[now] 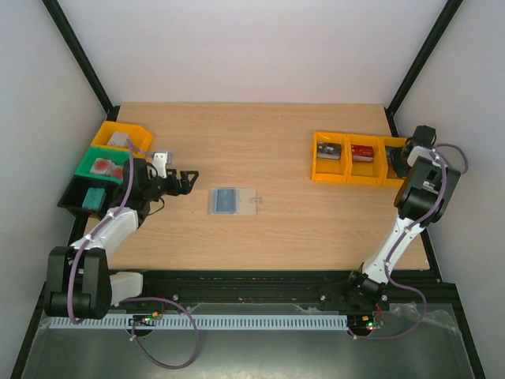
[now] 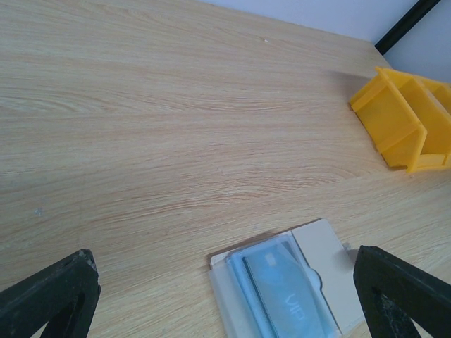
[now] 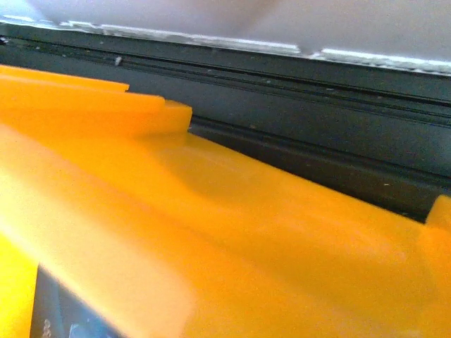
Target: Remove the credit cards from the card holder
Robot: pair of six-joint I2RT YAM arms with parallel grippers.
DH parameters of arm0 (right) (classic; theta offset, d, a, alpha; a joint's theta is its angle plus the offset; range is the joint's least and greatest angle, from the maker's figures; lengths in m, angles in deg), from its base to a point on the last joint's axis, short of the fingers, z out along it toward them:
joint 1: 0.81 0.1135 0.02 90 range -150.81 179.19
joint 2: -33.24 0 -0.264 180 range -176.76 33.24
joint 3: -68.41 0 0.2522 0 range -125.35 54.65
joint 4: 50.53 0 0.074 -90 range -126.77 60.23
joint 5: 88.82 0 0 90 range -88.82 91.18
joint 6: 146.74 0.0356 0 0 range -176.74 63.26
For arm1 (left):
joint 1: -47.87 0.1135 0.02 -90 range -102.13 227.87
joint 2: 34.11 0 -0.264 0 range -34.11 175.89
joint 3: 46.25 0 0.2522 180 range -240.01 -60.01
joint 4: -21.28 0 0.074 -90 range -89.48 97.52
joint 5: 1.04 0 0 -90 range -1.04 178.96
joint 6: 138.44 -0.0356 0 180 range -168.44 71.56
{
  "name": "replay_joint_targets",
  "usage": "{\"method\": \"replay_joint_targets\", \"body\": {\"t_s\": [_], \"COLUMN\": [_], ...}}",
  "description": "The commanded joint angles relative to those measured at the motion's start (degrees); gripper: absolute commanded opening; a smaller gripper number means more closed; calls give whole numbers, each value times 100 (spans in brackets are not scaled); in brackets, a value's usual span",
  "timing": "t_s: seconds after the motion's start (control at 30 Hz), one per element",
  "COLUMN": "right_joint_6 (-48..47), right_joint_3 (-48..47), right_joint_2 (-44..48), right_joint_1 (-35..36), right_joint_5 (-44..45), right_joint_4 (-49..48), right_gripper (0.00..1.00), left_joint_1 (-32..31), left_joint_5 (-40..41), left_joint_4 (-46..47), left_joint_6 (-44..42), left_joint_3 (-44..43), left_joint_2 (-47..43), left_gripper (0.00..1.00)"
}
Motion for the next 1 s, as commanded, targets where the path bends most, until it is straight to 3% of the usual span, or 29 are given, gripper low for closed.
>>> {"method": "replay_joint_targets", "body": {"t_s": [0.0, 0.2, 0.4, 0.57, 0.73, 0.9, 0.97], "right_joint_6": [58, 45, -857, -1952, -2024, -1951, -2191], "right_joint_3": [-265, 238, 106, 180, 887, 1032, 823], "right_joint_2": [-197, 468, 1788, 2491, 2796, 2383, 2065], "right_joint_1": [69, 97, 675, 2301, 4356, 5855, 6288], "right_joint_5": [-139, 14, 975, 1230, 551, -325, -651], "right_joint_4": [-455, -785, -201, 69, -112, -215, 5], "right_gripper": [2, 2, 3, 12, 34, 52, 55], "left_joint_1": [35, 31, -58, -573, -856, -848, -846], "left_joint_5": [-17, 72, 405, 448, 448, 708, 748], "left_joint_4": [-15, -45, -105, -170, 55, 395, 459], "left_joint_6": [-140, -53, 140, -4, 335, 1036, 1221], "left_joint_3": [-125, -135, -107, -183, -285, -135, -67], "left_joint_2": [20, 2, 120, 421, 721, 844, 859], "left_gripper": [99, 99, 99, 99, 99, 100, 100]}}
